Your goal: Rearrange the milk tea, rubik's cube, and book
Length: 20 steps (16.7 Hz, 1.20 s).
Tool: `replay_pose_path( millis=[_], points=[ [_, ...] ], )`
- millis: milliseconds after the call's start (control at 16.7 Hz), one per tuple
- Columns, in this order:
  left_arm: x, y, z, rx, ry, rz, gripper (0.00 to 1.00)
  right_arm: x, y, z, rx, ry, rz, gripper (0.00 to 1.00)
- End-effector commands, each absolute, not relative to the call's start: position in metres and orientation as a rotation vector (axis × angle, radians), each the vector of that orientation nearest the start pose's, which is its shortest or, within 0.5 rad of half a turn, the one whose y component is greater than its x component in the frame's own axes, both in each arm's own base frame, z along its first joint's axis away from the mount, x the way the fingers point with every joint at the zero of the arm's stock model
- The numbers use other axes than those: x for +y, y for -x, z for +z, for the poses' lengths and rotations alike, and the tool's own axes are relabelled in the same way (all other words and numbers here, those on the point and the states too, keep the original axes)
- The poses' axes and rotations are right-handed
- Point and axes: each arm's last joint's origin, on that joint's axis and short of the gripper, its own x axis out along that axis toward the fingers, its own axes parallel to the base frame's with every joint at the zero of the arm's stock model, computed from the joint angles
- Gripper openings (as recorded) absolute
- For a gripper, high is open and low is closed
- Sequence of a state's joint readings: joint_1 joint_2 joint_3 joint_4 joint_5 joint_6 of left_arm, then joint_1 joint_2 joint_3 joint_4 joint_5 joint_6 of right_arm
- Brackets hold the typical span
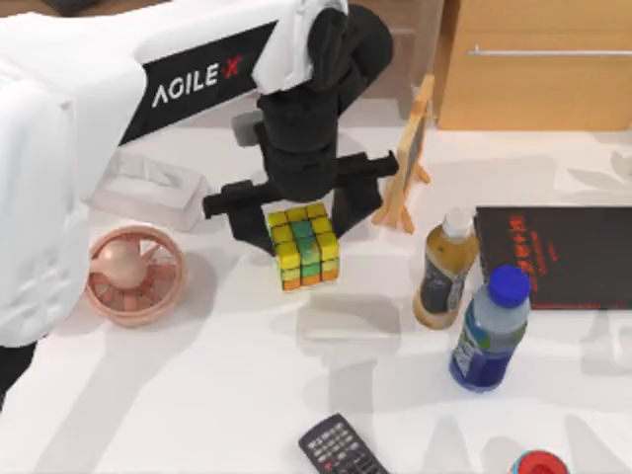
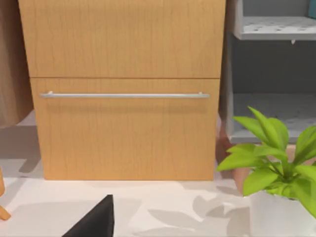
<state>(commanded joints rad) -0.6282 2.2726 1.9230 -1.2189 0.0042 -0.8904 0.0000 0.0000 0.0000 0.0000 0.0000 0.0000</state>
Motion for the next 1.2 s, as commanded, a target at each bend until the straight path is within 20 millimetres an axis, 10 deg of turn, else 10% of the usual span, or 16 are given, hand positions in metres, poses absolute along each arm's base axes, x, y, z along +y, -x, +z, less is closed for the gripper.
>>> replay_pose_path(
  millis=[360, 600, 1200],
  points=[
    [-0.26, -0.364, 0.179, 1.551, 0.214, 0.194, 0.0, -0.001, -0.106, 0.16, 0.0, 0.0, 0.0, 1.0],
    [-0.24, -0.372, 0.22, 1.453, 0.28, 0.078, 0.0, -0.001, -0.106, 0.16, 0.0, 0.0, 0.0, 1.0],
    [-0.068, -0.373, 0.378, 0.636, 0.361, -0.115, 0.0, -0.001, -0.106, 0.16, 0.0, 0.0, 0.0, 1.0]
  ],
)
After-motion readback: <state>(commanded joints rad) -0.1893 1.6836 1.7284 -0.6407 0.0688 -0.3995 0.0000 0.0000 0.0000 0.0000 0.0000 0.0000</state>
